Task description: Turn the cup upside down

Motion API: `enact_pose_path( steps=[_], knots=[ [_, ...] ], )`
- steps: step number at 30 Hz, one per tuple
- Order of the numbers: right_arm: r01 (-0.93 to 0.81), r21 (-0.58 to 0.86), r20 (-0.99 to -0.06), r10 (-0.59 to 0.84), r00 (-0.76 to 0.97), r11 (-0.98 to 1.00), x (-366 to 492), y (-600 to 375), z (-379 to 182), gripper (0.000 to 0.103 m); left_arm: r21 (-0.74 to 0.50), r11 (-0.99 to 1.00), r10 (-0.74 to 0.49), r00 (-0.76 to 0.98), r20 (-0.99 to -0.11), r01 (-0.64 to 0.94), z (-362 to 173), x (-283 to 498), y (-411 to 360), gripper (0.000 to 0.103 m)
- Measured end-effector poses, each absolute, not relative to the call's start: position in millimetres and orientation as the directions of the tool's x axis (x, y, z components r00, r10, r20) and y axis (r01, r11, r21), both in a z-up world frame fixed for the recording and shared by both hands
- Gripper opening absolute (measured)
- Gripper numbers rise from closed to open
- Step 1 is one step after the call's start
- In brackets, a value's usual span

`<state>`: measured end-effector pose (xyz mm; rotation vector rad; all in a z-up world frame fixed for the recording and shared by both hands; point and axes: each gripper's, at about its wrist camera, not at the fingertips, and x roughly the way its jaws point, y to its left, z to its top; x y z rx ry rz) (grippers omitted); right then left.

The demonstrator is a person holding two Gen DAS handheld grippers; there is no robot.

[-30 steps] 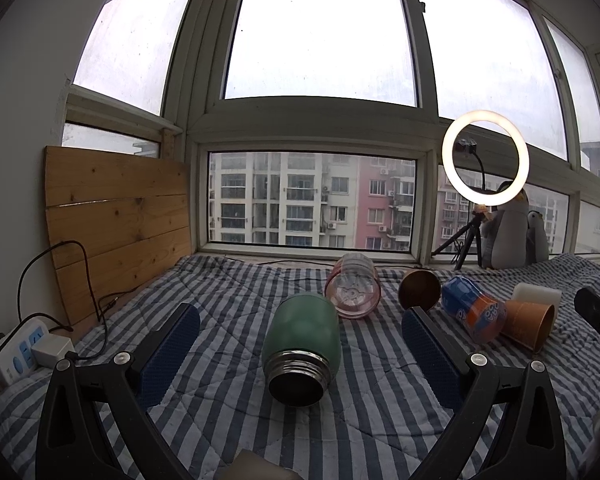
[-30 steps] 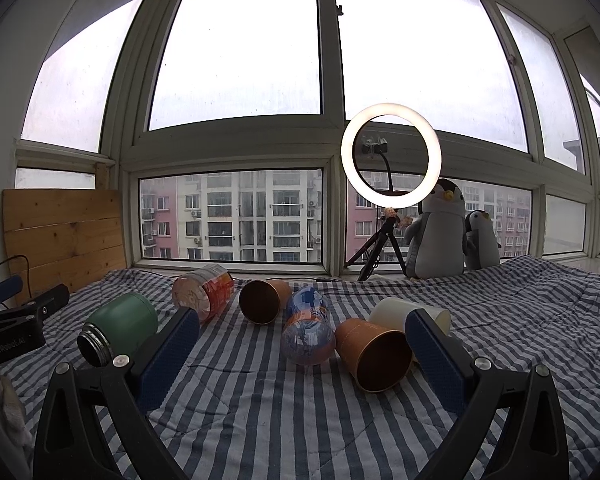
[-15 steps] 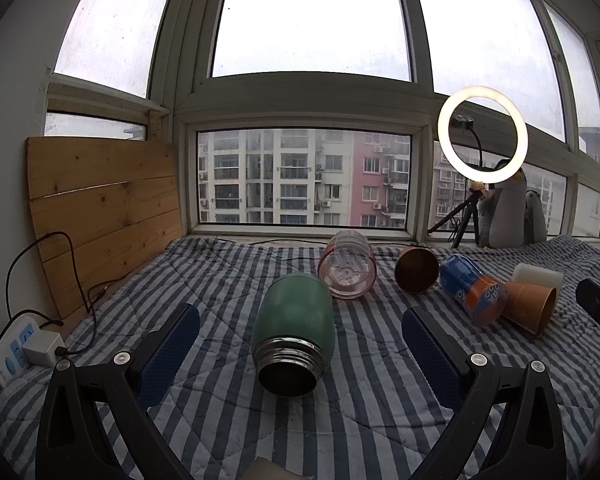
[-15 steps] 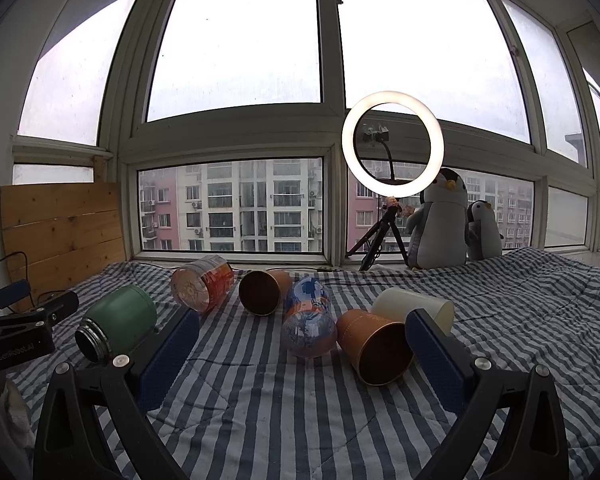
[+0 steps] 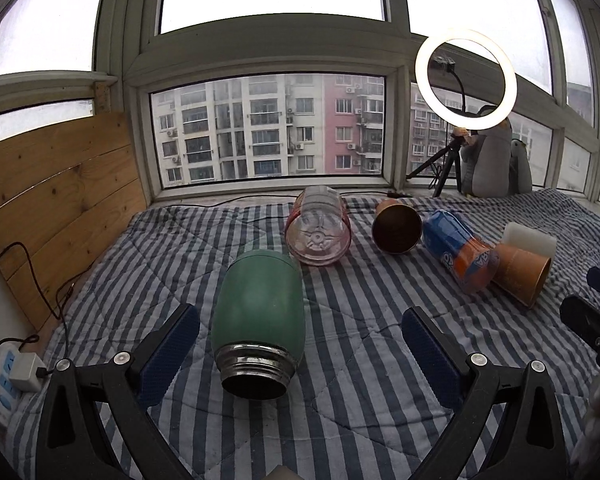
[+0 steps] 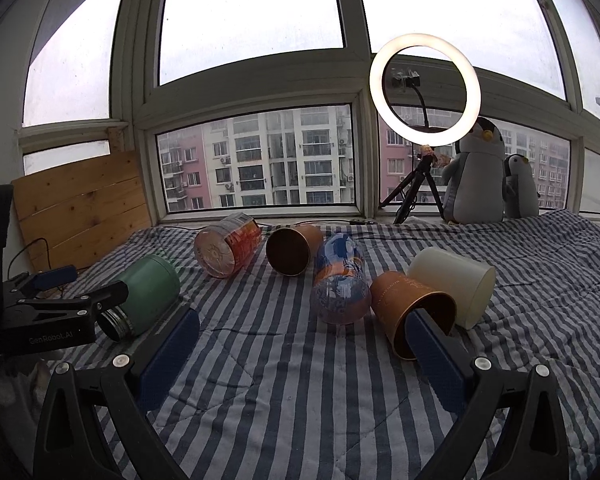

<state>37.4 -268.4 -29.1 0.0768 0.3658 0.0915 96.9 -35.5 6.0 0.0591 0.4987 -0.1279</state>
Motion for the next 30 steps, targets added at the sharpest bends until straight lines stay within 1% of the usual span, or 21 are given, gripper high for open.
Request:
enact_pose_path(
  steps=[4, 7, 9, 13, 15, 18, 21, 23, 26, 28, 30],
  knots=[
    [-0.098, 0.118, -0.376, 0.136, 0.917, 0.988, 40, -272, -26, 0.102, 0.042, 0.987, -0.112, 0.847, -0.519, 0.156, 27, 120, -39, 0.102],
    [-0.114, 0.137, -0.376, 0.158, 0.913, 0.984, 37, -276, -22, 0.102, 0.06, 0.984, -0.106, 0.828, -0.55, 0.166, 42, 143, -45, 0.102],
    [-0.121, 0.14, -0.384, 0.167, 0.908, 0.983, 38, -277, -19, 0.102, 0.046, 0.982, -0.121, 0.801, -0.586, 0.181, 51, 163, -49, 0.102],
    [-0.131, 0.132, -0.385, 0.173, 0.907, 0.983, 44, -276, -9, 0.102, -0.022, 0.978, -0.169, 0.729, -0.663, 0.206, 61, 207, -57, 0.102],
    [-0.137, 0.12, -0.386, 0.173, 0.906, 0.983, 50, -275, -3, 0.102, -0.026, 0.979, -0.163, 0.702, -0.694, 0.202, 62, 232, -63, 0.102],
    [-0.14, 0.111, -0.419, 0.174, 0.891, 0.984, 67, -271, -1, 0.102, -0.043, 0.978, -0.167, 0.648, -0.743, 0.202, 56, 267, -70, 0.102],
    [-0.173, 0.169, -0.459, 0.233, 0.857, 0.97, 90, -269, -5, 0.102, -0.049, 0.981, -0.158, 0.619, -0.769, 0.19, 47, 296, -75, 0.102],
    [-0.187, 0.224, -0.48, 0.275, 0.833, 0.957, 106, -270, -9, 0.101, -0.078, 0.977, -0.18, 0.577, -0.797, 0.197, 36, 316, -75, 0.102],
    [-0.179, 0.289, -0.487, 0.305, 0.818, 0.941, 124, -276, -17, 0.094, -0.107, 0.981, -0.18, 0.546, -0.818, 0.163, 20, 340, -75, 0.102],
    [-0.17, 0.304, -0.491, 0.307, 0.815, 0.938, 130, -280, -21, 0.089, -0.136, 0.977, -0.202, 0.513, -0.834, 0.163, 10, 355, -75, 0.102],
    [-0.167, 0.308, -0.502, 0.31, 0.808, 0.936, 133, -284, -23, 0.083, -0.136, 0.977, -0.201, 0.497, -0.844, 0.163, 1, 364, -76, 0.102]
  ],
)
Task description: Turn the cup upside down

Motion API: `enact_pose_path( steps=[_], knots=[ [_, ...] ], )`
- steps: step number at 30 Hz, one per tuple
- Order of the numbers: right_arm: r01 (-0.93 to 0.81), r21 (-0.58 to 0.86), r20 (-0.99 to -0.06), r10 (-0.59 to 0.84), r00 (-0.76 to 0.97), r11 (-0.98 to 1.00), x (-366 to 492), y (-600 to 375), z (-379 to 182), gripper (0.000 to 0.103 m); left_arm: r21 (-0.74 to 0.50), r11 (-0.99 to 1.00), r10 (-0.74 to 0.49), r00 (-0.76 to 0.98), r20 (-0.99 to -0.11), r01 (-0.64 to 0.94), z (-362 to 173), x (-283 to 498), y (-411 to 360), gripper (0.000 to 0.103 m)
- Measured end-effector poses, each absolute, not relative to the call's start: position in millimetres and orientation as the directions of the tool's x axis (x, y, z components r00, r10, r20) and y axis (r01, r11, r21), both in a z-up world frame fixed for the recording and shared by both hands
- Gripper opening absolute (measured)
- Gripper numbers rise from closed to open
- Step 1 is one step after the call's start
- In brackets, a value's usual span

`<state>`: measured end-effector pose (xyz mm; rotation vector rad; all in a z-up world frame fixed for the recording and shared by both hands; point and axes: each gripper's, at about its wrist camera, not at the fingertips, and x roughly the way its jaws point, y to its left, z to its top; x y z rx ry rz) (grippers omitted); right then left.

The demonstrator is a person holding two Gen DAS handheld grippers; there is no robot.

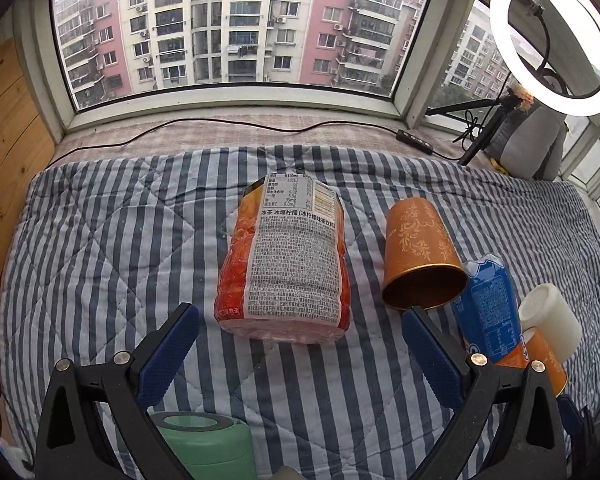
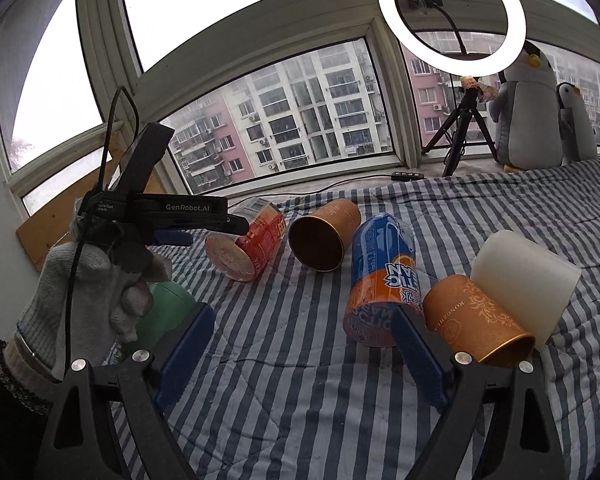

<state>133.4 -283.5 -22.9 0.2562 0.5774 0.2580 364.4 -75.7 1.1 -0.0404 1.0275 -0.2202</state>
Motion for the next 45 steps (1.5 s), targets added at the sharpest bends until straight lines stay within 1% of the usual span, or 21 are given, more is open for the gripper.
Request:
enact_pose_path(
  steps=[5, 9, 15, 18, 19, 25, 29, 34, 37, 45],
  knots=[
    [-0.159, 0.303, -0.494, 0.297, 0.817, 0.94, 133, -286, -21, 0.082, -0.138, 0.979, -0.195, 0.466, -0.863, 0.153, -12, 378, -79, 0.102],
    [-0.168, 0.297, -0.474, 0.298, 0.828, 0.94, 127, -284, -17, 0.082, -0.072, 0.988, -0.124, 0.433, -0.893, 0.136, -21, 386, -87, 0.102],
    [-0.169, 0.291, -0.444, 0.29, 0.848, 0.942, 121, -286, -12, 0.082, -0.056, 0.988, -0.11, 0.409, -0.906, 0.143, -31, 392, -96, 0.101],
    [-0.167, 0.299, -0.435, 0.29, 0.852, 0.94, 120, -289, -11, 0.082, -0.018, 0.991, -0.068, 0.393, -0.917, 0.13, -38, 396, -96, 0.094],
    [-0.167, 0.302, -0.433, 0.291, 0.853, 0.939, 119, -289, -11, 0.082, -0.018, 0.992, -0.067, 0.388, -0.919, 0.128, -39, 397, -96, 0.09],
    [-0.169, 0.294, -0.415, 0.285, 0.864, 0.941, 115, -291, -9, 0.082, -0.063, 0.99, -0.106, 0.375, -0.921, 0.124, -38, 392, -95, 0.09],
    [-0.162, 0.311, -0.41, 0.286, 0.866, 0.936, 116, -297, -9, 0.082, -0.052, 0.989, -0.1, 0.368, -0.924, 0.137, -35, 375, -102, 0.09],
    [-0.155, 0.309, -0.4, 0.276, 0.874, 0.938, 112, -302, -8, 0.082, -0.083, 0.982, -0.139, 0.346, -0.928, 0.17, -30, 340, -106, 0.09],
    [-0.17, 0.325, -0.396, 0.297, 0.869, 0.93, 109, -303, -8, 0.082, -0.064, 0.974, -0.137, 0.336, -0.932, 0.219, -29, 307, -113, 0.09],
    [-0.196, 0.368, -0.403, 0.346, 0.847, 0.909, 99, -302, -13, 0.082, -0.126, 0.953, -0.216, 0.323, -0.922, 0.276, -29, 217, -118, 0.09]
  ],
)
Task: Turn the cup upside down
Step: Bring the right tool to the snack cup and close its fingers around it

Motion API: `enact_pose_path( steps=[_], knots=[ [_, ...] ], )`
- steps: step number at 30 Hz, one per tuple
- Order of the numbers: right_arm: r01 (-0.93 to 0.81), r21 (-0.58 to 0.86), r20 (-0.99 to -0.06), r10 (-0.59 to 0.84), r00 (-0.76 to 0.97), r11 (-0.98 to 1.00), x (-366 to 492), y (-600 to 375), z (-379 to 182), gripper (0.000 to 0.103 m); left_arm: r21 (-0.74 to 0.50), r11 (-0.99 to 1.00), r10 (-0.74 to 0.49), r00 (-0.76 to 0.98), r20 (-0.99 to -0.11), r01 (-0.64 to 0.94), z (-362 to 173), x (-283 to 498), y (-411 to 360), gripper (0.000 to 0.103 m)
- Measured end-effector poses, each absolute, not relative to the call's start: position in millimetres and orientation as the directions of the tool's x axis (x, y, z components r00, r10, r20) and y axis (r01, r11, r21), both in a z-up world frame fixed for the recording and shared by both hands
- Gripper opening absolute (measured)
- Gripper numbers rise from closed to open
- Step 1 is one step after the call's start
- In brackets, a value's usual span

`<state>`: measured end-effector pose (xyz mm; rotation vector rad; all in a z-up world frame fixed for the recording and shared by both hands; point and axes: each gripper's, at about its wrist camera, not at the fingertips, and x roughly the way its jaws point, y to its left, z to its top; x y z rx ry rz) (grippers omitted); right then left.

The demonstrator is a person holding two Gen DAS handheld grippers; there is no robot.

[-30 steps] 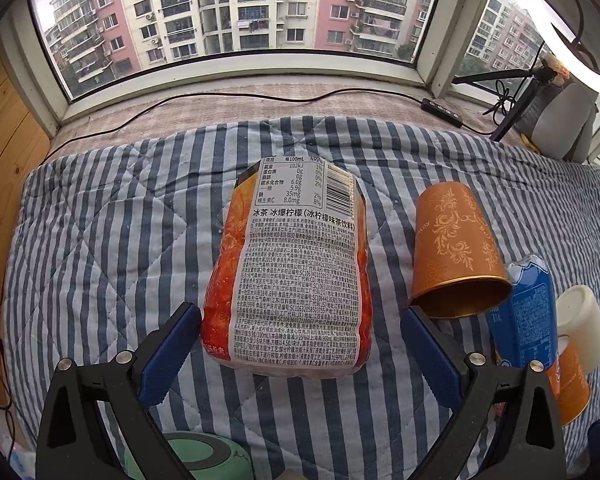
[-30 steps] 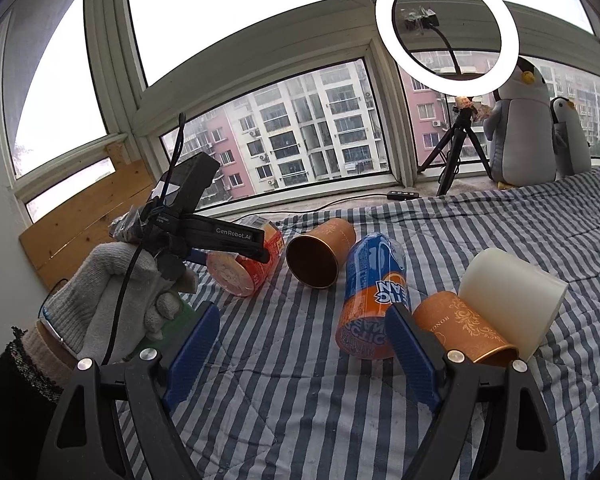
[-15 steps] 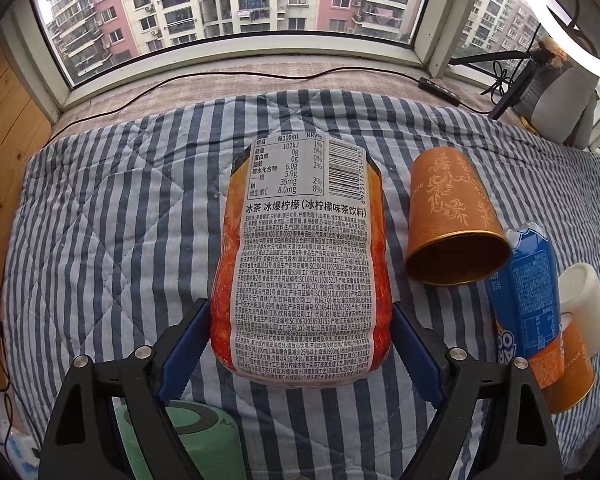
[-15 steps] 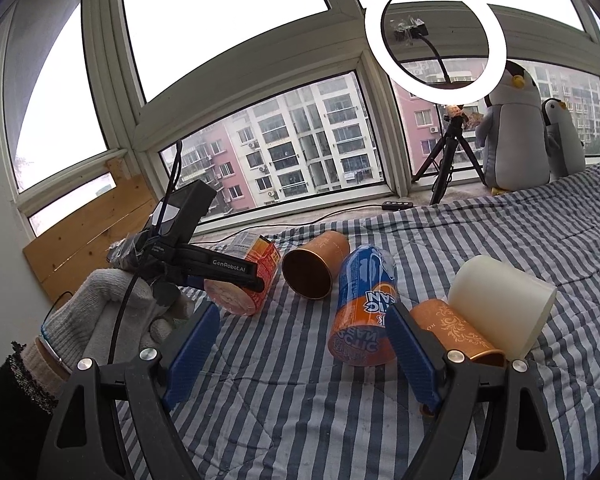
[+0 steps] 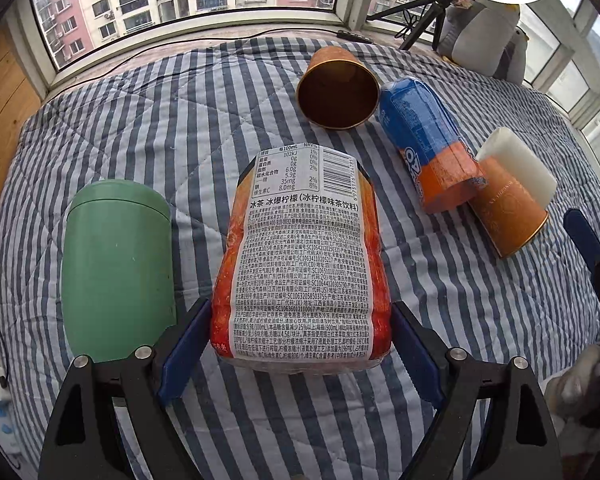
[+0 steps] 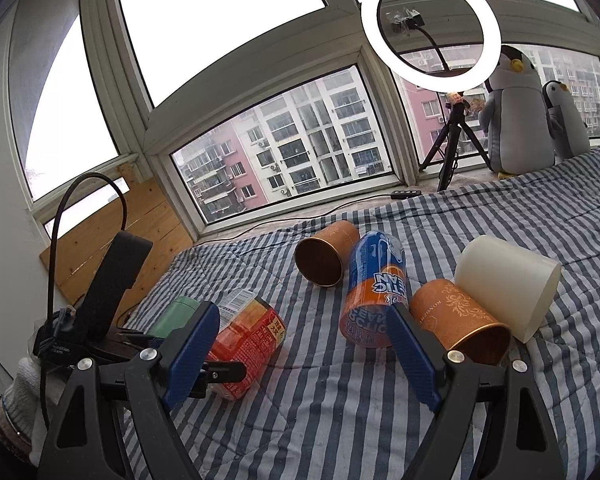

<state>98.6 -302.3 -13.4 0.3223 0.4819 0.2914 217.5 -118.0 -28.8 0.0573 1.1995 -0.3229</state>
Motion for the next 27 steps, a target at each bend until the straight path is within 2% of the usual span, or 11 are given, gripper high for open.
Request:
enact_pose_path(
  steps=[9, 14, 22, 23, 24, 26, 27],
  knots=[
    [-0.223, 0.356, -0.414, 0.367, 0.833, 0.907, 69, -304, -20, 0.082, -0.2, 0.912, -0.318, 0.309, -0.896, 0.359, -28, 149, -133, 0.091],
    [-0.234, 0.31, -0.435, 0.356, 0.827, 0.922, 56, -298, -24, 0.082, -0.239, 0.901, -0.365, 0.333, -0.87, 0.363, -18, 139, -119, 0.098],
    [-0.277, 0.189, -0.486, 0.335, 0.807, 0.942, 48, -270, -30, 0.082, -0.221, 0.898, -0.4, 0.499, -0.769, 0.38, -7, 115, -70, 0.098],
    [-0.287, 0.175, -0.493, 0.337, 0.802, 0.942, 48, -265, -32, 0.079, -0.226, 0.894, -0.412, 0.51, -0.755, 0.387, -8, 113, -64, 0.098],
    [-0.299, 0.166, -0.503, 0.341, 0.794, 0.94, 48, -261, -35, 0.07, -0.238, 0.888, -0.426, 0.515, -0.744, 0.393, -10, 113, -60, 0.098],
    [-0.31, 0.153, -0.522, 0.343, 0.781, 0.938, 50, -253, -40, 0.06, -0.262, 0.877, -0.453, 0.512, -0.729, 0.404, -17, 115, -52, 0.098],
    [-0.315, 0.15, -0.526, 0.346, 0.777, 0.937, 51, -251, -43, 0.06, -0.258, 0.876, -0.453, 0.511, -0.731, 0.407, -20, 117, -52, 0.098]
  ],
)
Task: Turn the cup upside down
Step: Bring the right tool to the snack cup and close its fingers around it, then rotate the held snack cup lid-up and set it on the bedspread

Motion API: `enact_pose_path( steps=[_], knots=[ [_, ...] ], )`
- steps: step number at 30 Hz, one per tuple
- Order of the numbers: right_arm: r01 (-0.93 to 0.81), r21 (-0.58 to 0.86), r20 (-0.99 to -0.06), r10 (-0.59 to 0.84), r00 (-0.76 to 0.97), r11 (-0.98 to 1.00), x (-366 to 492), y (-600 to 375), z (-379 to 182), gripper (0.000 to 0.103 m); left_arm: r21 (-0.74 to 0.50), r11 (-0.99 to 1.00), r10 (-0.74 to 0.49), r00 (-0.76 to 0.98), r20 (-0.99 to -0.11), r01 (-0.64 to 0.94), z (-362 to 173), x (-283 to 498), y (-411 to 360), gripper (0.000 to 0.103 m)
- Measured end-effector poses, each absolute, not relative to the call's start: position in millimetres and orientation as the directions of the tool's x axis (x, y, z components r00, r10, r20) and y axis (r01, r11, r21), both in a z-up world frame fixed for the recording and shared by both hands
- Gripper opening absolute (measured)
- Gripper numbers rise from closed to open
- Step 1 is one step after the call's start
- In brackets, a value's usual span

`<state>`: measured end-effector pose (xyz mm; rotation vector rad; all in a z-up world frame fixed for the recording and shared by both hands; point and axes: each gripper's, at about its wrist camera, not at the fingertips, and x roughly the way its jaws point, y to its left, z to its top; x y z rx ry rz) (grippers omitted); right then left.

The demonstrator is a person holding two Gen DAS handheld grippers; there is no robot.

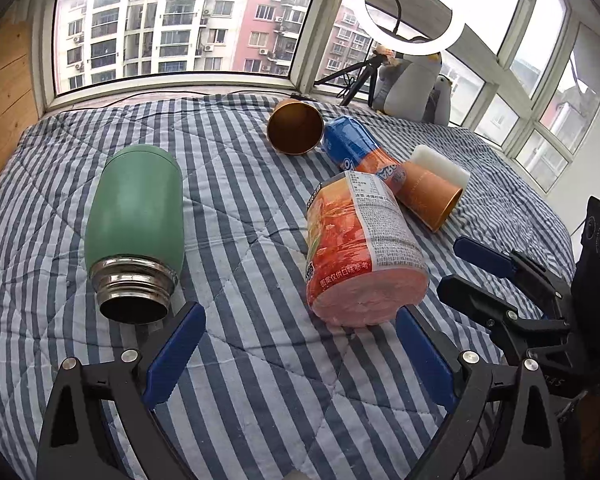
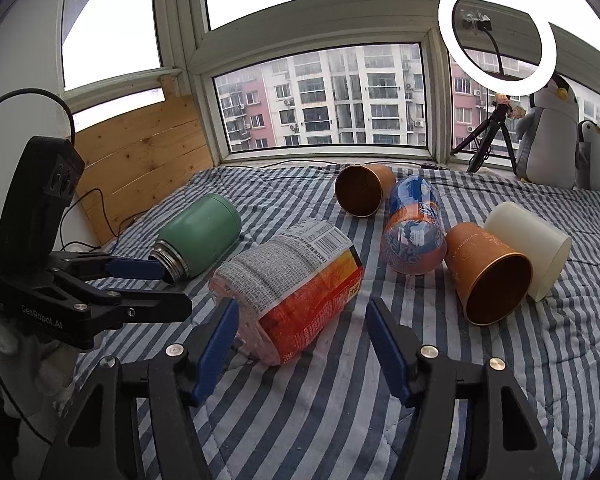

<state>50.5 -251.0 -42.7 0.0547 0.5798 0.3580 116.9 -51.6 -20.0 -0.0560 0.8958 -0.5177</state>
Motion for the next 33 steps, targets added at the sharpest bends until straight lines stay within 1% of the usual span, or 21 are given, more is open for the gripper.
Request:
enact_pose_path(
  steps=[2, 3, 4, 6, 8, 10, 11, 12, 13, 14, 15, 18, 19, 22, 27, 33],
  knots=[
    [-0.307, 0.138, -0.534, 0.332, 0.777, 0.941, 52, -247, -48, 0.059, -0.253, 0.87, -0.46, 0.509, -0.728, 0.423, -27, 121, -52, 0.096],
    [-0.305, 0.131, -0.537, 0.326, 0.778, 0.943, 53, -245, -49, 0.056, -0.254, 0.866, -0.463, 0.503, -0.73, 0.43, -30, 123, -54, 0.095],
    [-0.306, 0.124, -0.541, 0.323, 0.776, 0.944, 54, -243, -50, 0.054, -0.255, 0.859, -0.472, 0.494, -0.73, 0.445, -32, 125, -55, 0.092],
    [-0.309, 0.122, -0.547, 0.324, 0.772, 0.943, 56, -241, -52, 0.049, -0.247, 0.852, -0.476, 0.486, -0.733, 0.462, -35, 128, -62, 0.089],
    [-0.319, 0.127, -0.554, 0.334, 0.762, 0.939, 58, -240, -53, 0.047, -0.243, 0.843, -0.483, 0.479, -0.732, 0.479, -37, 130, -68, 0.082],
    [-0.333, 0.137, -0.555, 0.351, 0.755, 0.933, 60, -241, -54, 0.046, -0.246, 0.832, -0.499, 0.478, -0.722, 0.497, -37, 132, -72, 0.079],
    [-0.332, 0.132, -0.554, 0.348, 0.757, 0.934, 60, -240, -54, 0.043, -0.246, 0.829, -0.504, 0.481, -0.718, 0.502, -38, 135, -74, 0.077],
    [-0.332, 0.131, -0.552, 0.347, 0.758, 0.934, 60, -240, -54, 0.034, -0.249, 0.824, -0.51, 0.476, -0.717, 0.51, -38, 137, -77, 0.075],
    [-0.338, 0.136, -0.556, 0.354, 0.752, 0.931, 61, -239, -54, 0.029, -0.252, 0.819, -0.515, 0.466, -0.72, 0.516, -39, 139, -79, 0.068],
    [-0.341, 0.144, -0.563, 0.361, 0.743, 0.929, 63, -238, -55, 0.025, -0.263, 0.812, -0.524, 0.451, -0.723, 0.521, -40, 141, -81, 0.059],
    [-0.345, 0.153, -0.565, 0.369, 0.738, 0.926, 64, -238, -55, 0.025, -0.275, 0.805, -0.533, 0.438, -0.724, 0.525, -41, 142, -82, 0.056],
    [-0.348, 0.168, -0.561, 0.379, 0.736, 0.923, 65, -240, -56, 0.025, -0.279, 0.792, -0.545, 0.423, -0.724, 0.542, -44, 142, -88, 0.053],
    [-0.349, 0.175, -0.558, 0.385, 0.735, 0.921, 65, -240, -56, 0.025, -0.281, 0.788, -0.549, 0.418, -0.724, 0.548, -44, 142, -90, 0.048],
    [-0.344, 0.183, -0.553, 0.386, 0.739, 0.921, 65, -242, -54, 0.025, -0.242, 0.793, -0.531, 0.438, -0.726, 0.559, -42, 135, -96, 0.047],
    [-0.337, 0.203, -0.537, 0.392, 0.747, 0.92, 60, -249, -45, 0.025, -0.241, 0.783, -0.543, 0.44, -0.716, 0.574, -33, 125, -98, 0.047],
    [-0.34, 0.205, -0.529, 0.396, 0.751, 0.918, 47, -253, -30, 0.025, -0.238, 0.767, -0.562, 0.446, -0.697, 0.596, -10, 100, -95, 0.047]
  ],
)
